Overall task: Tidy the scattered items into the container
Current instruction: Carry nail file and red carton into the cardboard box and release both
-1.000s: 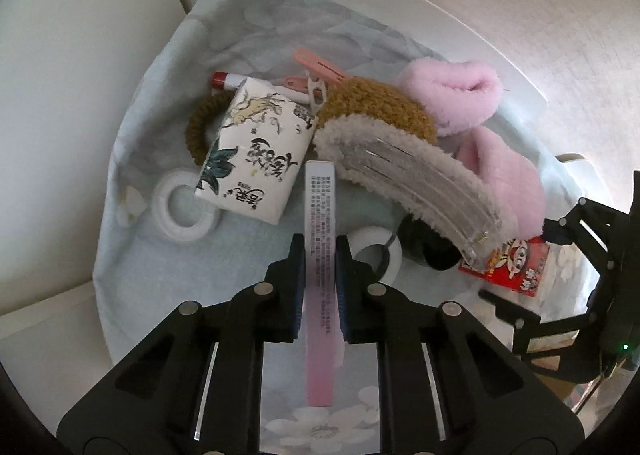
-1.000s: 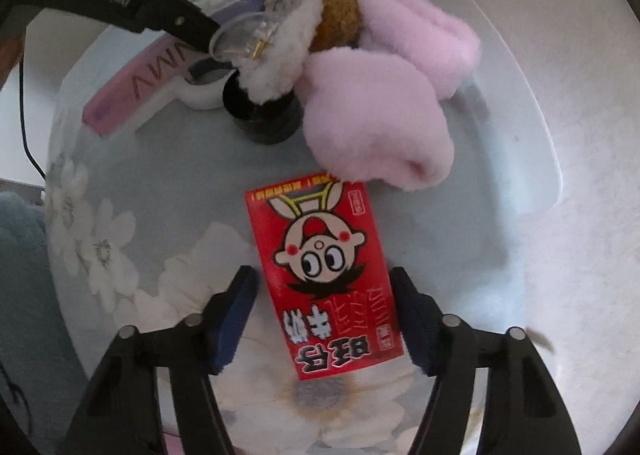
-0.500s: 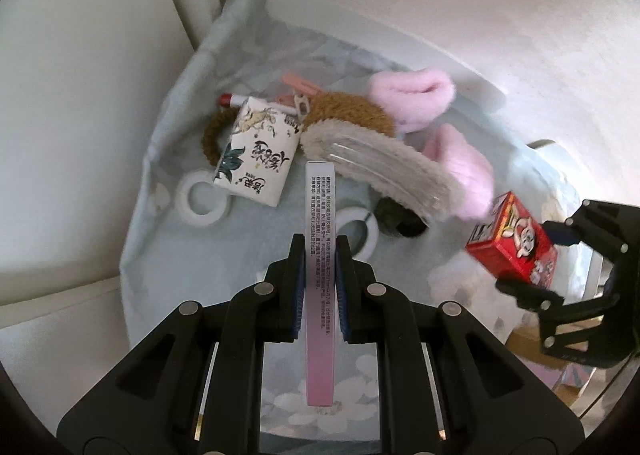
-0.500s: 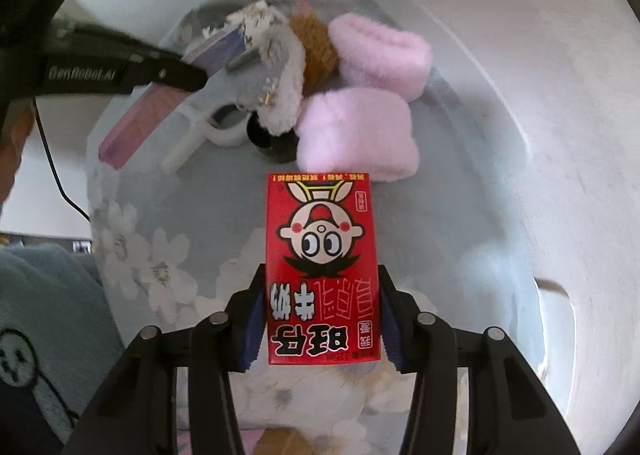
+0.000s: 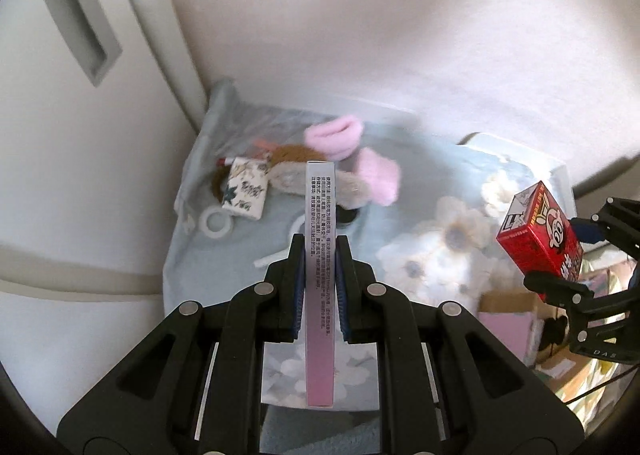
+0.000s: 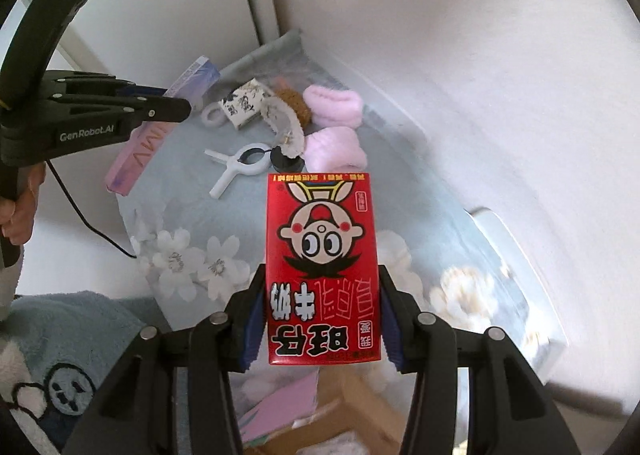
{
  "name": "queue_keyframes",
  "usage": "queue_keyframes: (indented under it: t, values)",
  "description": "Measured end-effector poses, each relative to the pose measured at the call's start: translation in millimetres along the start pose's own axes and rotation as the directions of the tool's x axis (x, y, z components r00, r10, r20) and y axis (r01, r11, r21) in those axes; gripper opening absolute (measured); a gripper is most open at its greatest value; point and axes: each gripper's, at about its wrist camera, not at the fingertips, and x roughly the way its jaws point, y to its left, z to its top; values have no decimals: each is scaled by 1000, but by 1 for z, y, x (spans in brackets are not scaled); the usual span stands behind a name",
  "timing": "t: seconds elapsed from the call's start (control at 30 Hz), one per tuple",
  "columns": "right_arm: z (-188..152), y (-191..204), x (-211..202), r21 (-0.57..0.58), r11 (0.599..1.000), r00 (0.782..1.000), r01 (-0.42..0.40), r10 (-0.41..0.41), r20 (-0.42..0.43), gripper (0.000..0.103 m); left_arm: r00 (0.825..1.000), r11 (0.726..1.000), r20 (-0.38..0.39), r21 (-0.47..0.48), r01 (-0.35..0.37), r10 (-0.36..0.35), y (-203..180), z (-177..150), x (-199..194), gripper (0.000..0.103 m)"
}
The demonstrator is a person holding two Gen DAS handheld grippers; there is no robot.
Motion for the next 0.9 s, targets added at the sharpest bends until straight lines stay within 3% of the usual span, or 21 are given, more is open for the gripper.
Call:
queue_keyframes:
  t: [0.27,0.53,0.67,0.9]
  values:
    - [-45,1,-35,118,988,992,105,-112,59,46,996,992,44,103,66,-71,-51,0,-11,12]
    - [-105,-16,-56,264,955,984,138,-162,71,46,985,956,26,246,159,-171,-123,-19,-23,12]
    - [-137,-25,-72,338,930,978,147,-189,93,46,972,913,-18,338,226,-234,-171,-33,-20,12]
    - [-200,-49,-88,504,850,970,156,-228,83,46,946,824,-114,467,320,-303,-248,-61,-6,12]
